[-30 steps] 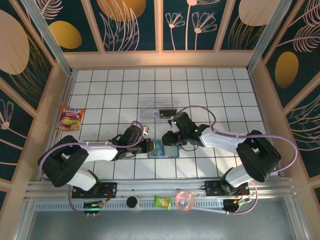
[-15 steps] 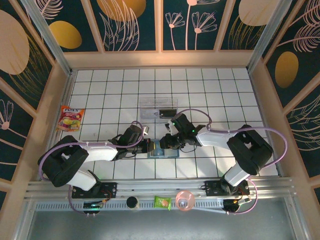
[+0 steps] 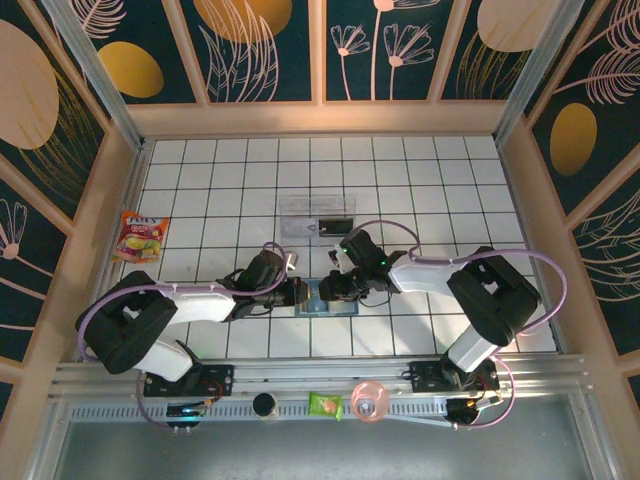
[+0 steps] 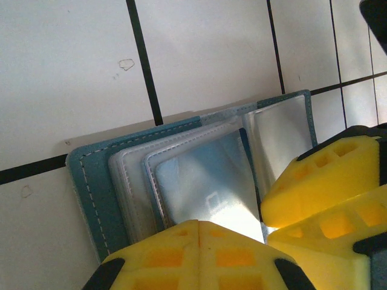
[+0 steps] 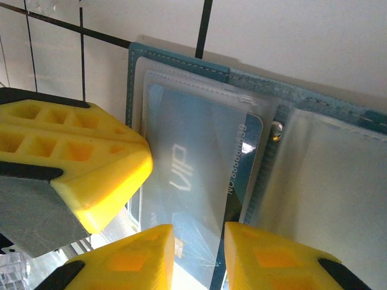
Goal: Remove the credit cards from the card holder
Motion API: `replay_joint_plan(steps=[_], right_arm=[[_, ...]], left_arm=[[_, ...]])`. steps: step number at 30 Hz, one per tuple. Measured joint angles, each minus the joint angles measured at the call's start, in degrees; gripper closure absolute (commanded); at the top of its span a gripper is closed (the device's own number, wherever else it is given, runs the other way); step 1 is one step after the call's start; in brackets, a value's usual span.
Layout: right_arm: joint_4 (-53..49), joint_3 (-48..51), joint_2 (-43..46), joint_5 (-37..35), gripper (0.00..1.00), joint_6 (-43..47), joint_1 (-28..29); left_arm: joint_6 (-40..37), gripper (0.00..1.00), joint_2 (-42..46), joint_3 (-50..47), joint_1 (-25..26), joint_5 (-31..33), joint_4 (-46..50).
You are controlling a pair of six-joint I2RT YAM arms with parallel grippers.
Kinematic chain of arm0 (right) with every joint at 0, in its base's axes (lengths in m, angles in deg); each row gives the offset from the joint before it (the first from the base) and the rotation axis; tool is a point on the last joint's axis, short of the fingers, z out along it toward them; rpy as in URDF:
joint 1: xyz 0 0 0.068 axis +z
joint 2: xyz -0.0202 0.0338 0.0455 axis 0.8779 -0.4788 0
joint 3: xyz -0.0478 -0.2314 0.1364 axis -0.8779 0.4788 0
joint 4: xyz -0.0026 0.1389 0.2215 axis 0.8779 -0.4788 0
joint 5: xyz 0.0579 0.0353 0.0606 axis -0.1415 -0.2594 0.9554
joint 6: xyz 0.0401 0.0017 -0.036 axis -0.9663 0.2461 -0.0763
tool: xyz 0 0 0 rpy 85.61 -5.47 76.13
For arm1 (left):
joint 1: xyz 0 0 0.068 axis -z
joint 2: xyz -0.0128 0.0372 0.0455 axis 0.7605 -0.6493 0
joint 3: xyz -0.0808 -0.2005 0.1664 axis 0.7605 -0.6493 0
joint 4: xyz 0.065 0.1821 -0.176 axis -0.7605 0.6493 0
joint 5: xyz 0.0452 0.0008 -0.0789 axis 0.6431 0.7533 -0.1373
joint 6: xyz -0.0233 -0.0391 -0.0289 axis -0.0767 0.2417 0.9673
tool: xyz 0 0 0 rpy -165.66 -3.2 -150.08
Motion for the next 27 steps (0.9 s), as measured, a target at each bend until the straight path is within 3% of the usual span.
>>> replay_joint_plan(steps=[4, 12, 20, 23, 27], right_arm=[[-0.2, -0.3, -0.5, -0.5, 0.72, 0.0, 0.3], [-4.9, -2.9, -0.5, -8.2, 0.72, -0.2, 3.3], [-11.1, -3.7, 2.5, -18.5, 0.69, -1.2, 5.2], [-12.4, -4.1, 3.1, -20.2, 0.65, -1.1, 5.6], [-12.5, -4.3, 5.9, -20.9, 0.68, -0.6, 5.7]], left_arm=[[0.0, 0.97, 0.0, 0.0, 0.0, 0.0, 0.0], [0.5, 0.81, 0.6, -0.1, 0.1, 0.0, 0.0], [0.6, 0.8, 1.9, -0.7, 0.1, 1.1, 0.9], [0.6, 0.79, 3.0, -0.9, 0.1, 1.8, 2.0], [0.5, 0.83, 5.5, -0.9, 0.1, 2.1, 3.7]])
